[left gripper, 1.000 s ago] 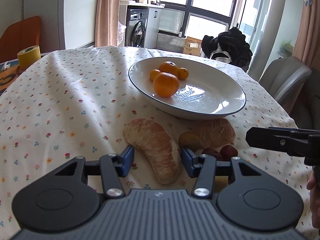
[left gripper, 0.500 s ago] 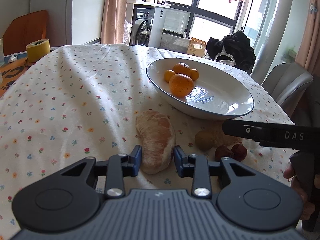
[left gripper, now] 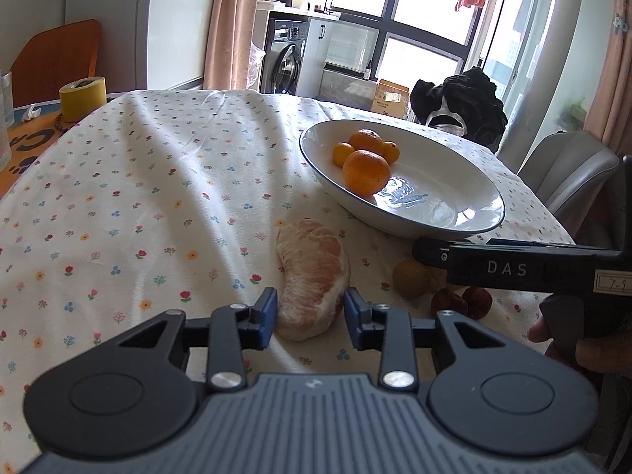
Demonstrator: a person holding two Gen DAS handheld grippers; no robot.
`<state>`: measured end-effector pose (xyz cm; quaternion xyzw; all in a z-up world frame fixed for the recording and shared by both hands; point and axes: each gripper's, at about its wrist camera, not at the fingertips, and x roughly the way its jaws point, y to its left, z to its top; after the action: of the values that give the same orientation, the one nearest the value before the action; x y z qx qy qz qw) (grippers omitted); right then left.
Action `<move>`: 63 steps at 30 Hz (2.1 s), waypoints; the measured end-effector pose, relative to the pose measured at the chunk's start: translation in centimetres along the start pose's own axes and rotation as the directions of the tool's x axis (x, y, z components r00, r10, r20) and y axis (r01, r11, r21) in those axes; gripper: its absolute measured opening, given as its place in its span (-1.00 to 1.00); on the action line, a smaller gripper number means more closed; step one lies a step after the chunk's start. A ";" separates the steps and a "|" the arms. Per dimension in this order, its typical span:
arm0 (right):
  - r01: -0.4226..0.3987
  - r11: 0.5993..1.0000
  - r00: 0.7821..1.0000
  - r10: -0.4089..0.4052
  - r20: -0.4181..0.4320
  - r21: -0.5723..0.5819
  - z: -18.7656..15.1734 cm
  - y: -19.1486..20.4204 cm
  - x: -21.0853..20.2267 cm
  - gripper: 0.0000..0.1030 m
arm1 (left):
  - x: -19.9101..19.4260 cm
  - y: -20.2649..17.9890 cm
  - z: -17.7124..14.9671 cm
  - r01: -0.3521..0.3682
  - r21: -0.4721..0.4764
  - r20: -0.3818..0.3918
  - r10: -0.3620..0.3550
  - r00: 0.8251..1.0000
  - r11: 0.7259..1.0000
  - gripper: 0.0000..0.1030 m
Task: Organize fruits
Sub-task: 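Close the left gripper on a pomelo segment while the right gripper grasps another pomelo segment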
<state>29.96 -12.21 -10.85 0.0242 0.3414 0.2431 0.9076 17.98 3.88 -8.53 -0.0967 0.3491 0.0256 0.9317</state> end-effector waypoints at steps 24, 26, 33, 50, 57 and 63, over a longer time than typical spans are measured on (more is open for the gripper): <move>0.033 0.995 0.999 -0.035 -0.023 -0.089 -1.3 -0.7 -1.9 0.83 | 1.0 -1.3 0.9 -0.021 0.033 0.033 0.020 0.999 0.999 -0.26; 0.035 0.995 0.999 -0.038 -0.026 -0.088 -1.5 -1.0 -2.3 0.82 | 1.1 -1.5 0.9 -0.025 0.039 0.035 0.024 0.999 0.999 -0.26; 0.053 0.995 0.998 -0.055 -0.030 -0.084 -2.3 -2.1 -3.6 0.82 | 2.2 -1.7 1.0 -0.059 0.054 -0.003 0.059 0.998 0.997 -0.26; -0.009 0.998 1.000 0.008 -0.027 -0.061 -1.5 -0.9 -2.9 0.38 | 1.6 -1.3 0.8 -0.024 0.032 -0.004 0.024 1.000 0.999 -0.31; 0.030 0.993 0.999 -0.033 -0.027 -0.111 -1.5 0.2 -2.4 0.10 | 0.8 -1.7 0.7 0.006 0.025 0.011 -0.006 1.000 1.000 -0.31; 0.020 0.993 0.999 -0.023 -0.026 -0.119 -1.5 -0.1 -2.8 -0.24 | 0.2 -1.9 0.8 0.017 0.019 0.024 -0.017 1.000 1.000 -0.31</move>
<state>27.23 -13.80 -10.35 -0.0366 0.3390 0.2534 0.9053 18.85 2.18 -7.74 -0.0905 0.3370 0.0156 0.9370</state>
